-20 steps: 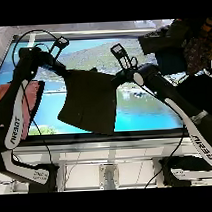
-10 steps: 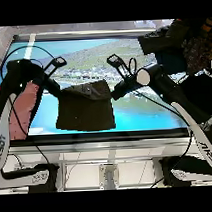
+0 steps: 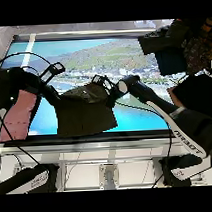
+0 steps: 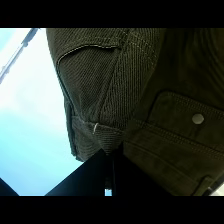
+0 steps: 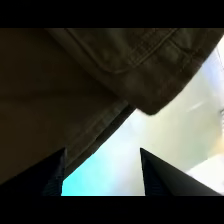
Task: Fold the clothes and pants, and hang the long-sleeved shirts on hangers.
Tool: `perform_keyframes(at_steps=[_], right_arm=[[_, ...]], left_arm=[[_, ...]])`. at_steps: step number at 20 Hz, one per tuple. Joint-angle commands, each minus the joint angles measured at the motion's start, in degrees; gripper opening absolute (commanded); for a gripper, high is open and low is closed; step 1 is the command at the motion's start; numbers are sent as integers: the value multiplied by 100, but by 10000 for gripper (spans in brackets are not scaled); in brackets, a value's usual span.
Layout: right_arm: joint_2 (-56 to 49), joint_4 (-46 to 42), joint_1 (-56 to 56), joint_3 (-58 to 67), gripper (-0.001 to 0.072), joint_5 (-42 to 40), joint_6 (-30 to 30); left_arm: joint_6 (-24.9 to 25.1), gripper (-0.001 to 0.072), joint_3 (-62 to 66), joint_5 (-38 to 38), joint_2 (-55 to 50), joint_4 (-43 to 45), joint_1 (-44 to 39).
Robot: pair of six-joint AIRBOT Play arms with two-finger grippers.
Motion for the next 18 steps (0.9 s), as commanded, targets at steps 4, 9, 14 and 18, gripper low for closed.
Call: perform_keyframes(at_steps=[4,9,14,18], right_arm=[[-678,105,7,13,516,-918,-243],[-833,105,-4,15,467,-1451,-136],[-920,96,-7,111,179,-1685,55],[-920,-72,-7,616,9,-1311,68]], left_arm=[[0,18,-22,46,33,22,2],[-28,18,-22,46,28,22,2],[-92,18,-22,48,28,22,2],[-140,19,-22,48,28,22,2]])
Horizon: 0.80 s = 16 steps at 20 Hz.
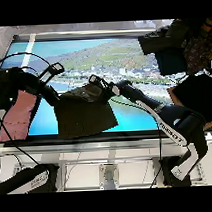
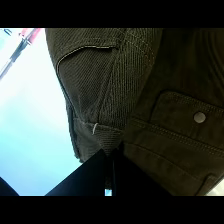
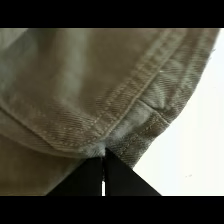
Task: Fold the clothes and pants, and hang the long-sleeved shirts on hangers.
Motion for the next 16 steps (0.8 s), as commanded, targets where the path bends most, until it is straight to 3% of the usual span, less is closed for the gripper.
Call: perform_keyframes(at_steps=[1,6,10,16], right_arm=[[-9,-160,-2,422,9,466,50],[229,-457,-247,929,5,2527,166],[848,-387,-385,925,5,3060,328],[1574,-201,192,350,4,3746,435]], left_arm=[[-90,19,-2,26,-2,2,2],[-107,19,-2,535,201,7,2],[-308,18,-2,715,824,4,2],[-848,18,-114,2151,1062,-15,0]])
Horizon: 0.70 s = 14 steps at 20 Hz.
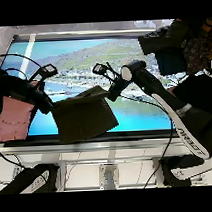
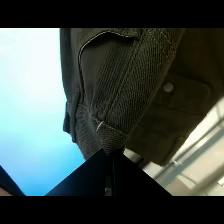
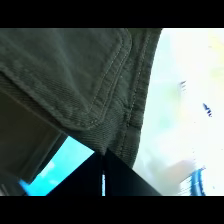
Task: Fold the clothes and pants, and hang the long-sleeved shirts on hangers.
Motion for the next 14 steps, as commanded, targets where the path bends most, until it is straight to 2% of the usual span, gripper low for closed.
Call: perform_keyframes(at_steps=[1,6,9,11,12,13,14], right_arm=[[361,66,282,-560,4,426,164],[407,348,302,-1399,5,332,240],[393,372,302,-1528,11,332,236],[393,476,302,-1541,90,531,33],[393,538,302,-1561,103,636,-46],[393,553,302,-1606,104,664,-46],[393,586,302,-1668,149,721,-50]], left_arm=[[-433,18,-201,782,125,-63,0],[-697,20,-1493,1102,319,-236,-28],[-697,34,-1882,1202,361,-791,-179],[-828,125,-1891,1482,363,-933,-332],[-1014,159,-1895,1473,387,-907,-398],[-1106,160,-1895,1473,417,-916,-457],[-1132,160,-1897,1473,446,-916,-520]])
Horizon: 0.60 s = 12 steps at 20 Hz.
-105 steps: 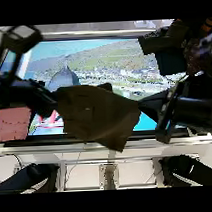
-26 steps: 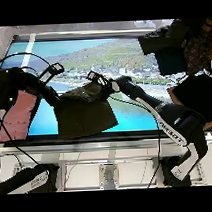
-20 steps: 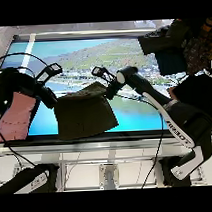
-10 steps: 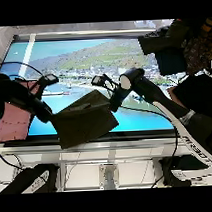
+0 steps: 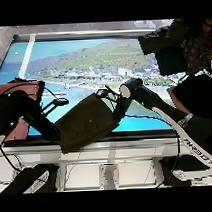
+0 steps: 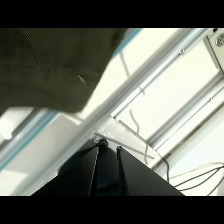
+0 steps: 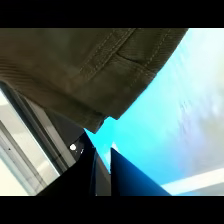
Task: Fold the clothes and pants, and hang the long-sleeved shirts on hangers.
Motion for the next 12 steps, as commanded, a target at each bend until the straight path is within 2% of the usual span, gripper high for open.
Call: perform_keyframes(at_steps=[1,2,3,4,5,6,7,9,12], right_arm=[[2,173,4,-205,244,264,-116],[2,175,4,-284,263,236,-116],[4,188,-15,-315,263,92,-116],[7,267,-42,-308,265,-195,-127],[9,450,-96,-297,321,-614,-125],[4,645,-173,-286,494,-1012,-105],[-11,675,-271,-251,559,-1335,92],[-118,811,-560,-138,559,-1720,531],[-522,1681,-1152,151,559,-1834,645]], left_arm=[[-245,161,-87,129,87,-168,-240],[-240,193,-87,125,96,-166,-289],[-240,269,-87,116,94,-164,-295],[-240,269,-87,28,94,-144,-291],[-245,269,-87,-168,96,-103,-264],[-321,269,-87,-402,96,-94,-238],[-479,269,-87,-678,94,-79,-208],[-861,269,-87,-1375,94,55,-129],[-1486,269,-87,-2271,83,142,39]])
